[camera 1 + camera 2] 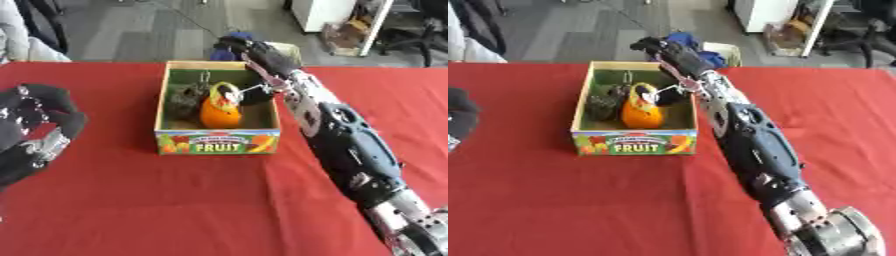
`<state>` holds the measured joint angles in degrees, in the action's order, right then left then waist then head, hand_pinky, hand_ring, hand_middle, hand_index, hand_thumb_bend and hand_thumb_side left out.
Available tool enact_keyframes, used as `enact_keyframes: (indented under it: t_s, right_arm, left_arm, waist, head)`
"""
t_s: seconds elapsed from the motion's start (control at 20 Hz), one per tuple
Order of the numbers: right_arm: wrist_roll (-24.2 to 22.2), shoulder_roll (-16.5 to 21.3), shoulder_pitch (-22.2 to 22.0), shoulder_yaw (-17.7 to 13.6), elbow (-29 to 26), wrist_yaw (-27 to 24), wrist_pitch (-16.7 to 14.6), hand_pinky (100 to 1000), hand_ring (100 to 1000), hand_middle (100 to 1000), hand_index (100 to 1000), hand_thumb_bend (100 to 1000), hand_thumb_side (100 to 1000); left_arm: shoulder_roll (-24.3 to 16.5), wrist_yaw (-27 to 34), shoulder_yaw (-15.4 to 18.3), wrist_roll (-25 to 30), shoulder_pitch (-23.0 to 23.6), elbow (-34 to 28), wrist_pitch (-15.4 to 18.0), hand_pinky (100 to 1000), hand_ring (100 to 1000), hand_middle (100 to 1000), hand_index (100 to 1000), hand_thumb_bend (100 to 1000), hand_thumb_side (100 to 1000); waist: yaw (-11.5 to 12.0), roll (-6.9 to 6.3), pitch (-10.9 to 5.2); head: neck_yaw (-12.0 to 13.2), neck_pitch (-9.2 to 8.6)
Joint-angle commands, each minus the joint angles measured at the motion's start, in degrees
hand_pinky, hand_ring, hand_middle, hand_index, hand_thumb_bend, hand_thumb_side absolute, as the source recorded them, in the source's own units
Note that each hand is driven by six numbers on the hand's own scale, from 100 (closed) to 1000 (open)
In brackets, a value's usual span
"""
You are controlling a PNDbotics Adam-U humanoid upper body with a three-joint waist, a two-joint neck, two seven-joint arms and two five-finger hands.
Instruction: Pick up objects on the table and place them in the box.
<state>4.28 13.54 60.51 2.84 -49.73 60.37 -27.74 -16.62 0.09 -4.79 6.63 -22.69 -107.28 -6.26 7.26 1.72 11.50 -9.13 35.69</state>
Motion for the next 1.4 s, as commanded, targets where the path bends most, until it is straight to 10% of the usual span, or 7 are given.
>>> enact_keyframes:
  t_s: [0.05, 0.9, 1.15, 1.4]
  right_arm:
    - [1.9, 2.7, 1.6, -0.9, -3.8, -3.3, 1.9, 782, 809, 853, 886, 279, 204]
    - [7.5, 12.2, -13.5, 0.4, -24.8, -19.8, 5.3, 667, 619, 604, 732, 100, 210]
    - [0.3, 18.3, -26.4, -0.8, -42.0, -54.4, 11.7, 657, 588, 576, 714, 100, 246]
    - [-4.4, 17.9, -35.4, -5.1, -50.6, -65.3, 16.4, 652, 572, 557, 699, 100, 266]
  left_arm:
    - [-0.7, -0.2, 0.4, -0.3, -0.4, -1.0, 0.0, 615, 646, 555, 675, 537, 365]
    - [-1.3, -0.9, 2.1, -2.3, 1.5, -0.6, 0.1, 614, 650, 560, 678, 536, 368]
    - [-1.7, -1.1, 2.5, -2.8, 2.4, -0.4, 0.1, 614, 654, 569, 688, 535, 369]
    - [-1.7, -1.2, 3.0, -3.6, 3.4, -0.2, 0.2, 613, 647, 563, 683, 530, 376]
  waist:
    - [-0.4, -0.15, -1.22]
    - [-5.9, -0.09, -1.12]
    - [-6.8, 0.11, -1.34]
    - [-7.8, 0.12, -1.35]
  head:
    - [0.4, -0.5]
    - [4.4, 0.44]
    - [5.2, 1.62]
    - [6.6, 3.79]
